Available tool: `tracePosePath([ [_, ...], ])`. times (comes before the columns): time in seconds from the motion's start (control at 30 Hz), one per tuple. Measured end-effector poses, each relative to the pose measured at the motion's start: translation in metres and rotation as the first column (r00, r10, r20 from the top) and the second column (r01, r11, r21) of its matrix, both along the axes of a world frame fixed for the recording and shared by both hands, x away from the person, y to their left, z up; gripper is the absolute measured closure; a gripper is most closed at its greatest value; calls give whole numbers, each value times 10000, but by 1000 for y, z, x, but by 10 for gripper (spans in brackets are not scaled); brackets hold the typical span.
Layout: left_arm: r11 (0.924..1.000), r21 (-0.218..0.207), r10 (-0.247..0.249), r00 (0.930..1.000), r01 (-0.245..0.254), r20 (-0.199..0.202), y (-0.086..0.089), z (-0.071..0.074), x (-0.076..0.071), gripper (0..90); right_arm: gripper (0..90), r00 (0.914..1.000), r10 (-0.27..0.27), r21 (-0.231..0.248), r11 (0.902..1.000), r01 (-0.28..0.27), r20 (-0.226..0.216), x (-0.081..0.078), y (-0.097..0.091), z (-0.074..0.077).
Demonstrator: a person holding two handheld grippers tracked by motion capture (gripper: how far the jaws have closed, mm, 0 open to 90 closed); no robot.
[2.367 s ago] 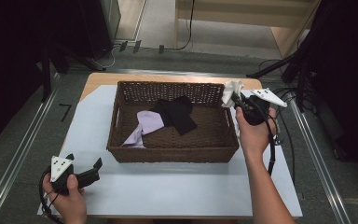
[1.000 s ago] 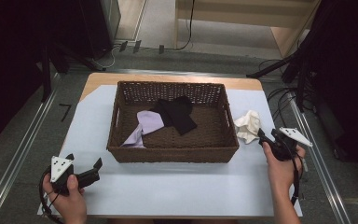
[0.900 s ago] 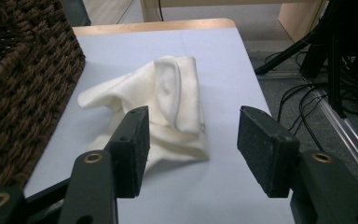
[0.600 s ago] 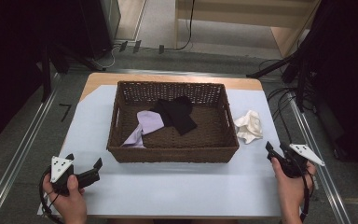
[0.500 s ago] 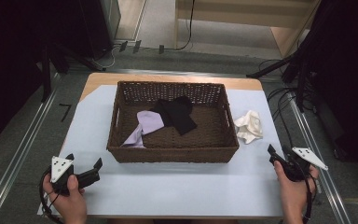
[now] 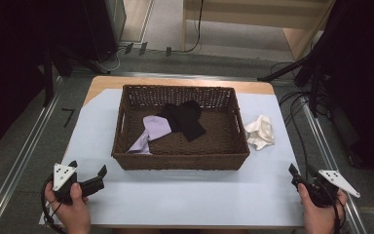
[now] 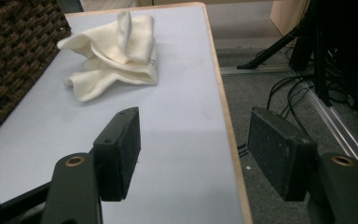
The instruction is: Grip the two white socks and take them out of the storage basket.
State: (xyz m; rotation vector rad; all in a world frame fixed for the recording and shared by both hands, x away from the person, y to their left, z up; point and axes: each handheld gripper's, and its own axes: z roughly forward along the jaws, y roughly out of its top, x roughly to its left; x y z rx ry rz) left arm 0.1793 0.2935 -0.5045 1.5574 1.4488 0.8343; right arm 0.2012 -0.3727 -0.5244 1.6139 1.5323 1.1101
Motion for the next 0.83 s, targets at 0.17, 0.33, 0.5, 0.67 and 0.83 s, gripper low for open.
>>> tracePosePath([
  [0.17, 10000, 27, -17, 10000, 17, 14, 0, 0, 0, 0, 323, 9999, 93, 221, 9997, -92, -57, -11, -7, -1],
  [0.33, 9999, 105, -72, 10000, 72, -36, -1, 0, 0, 0, 302, 9995, 317, -433, 9986, -318, -23, -23, -10, -2],
  [0.5, 9997, 212, -74, 9999, 77, -115, -3, 0, 2, 0, 245, 9998, -135, -171, 9998, 137, 125, -28, -11, -3],
  [0.67, 9997, 235, -60, 9999, 63, -128, -3, 0, 2, 0, 178, 9997, 141, -597, 9981, -154, -215, -25, -6, -6],
  [0.83, 9996, 273, -65, 9999, 70, -156, -4, 0, 1, 0, 159, 9986, 433, -542, 9975, -450, -314, -23, -8, -7],
])
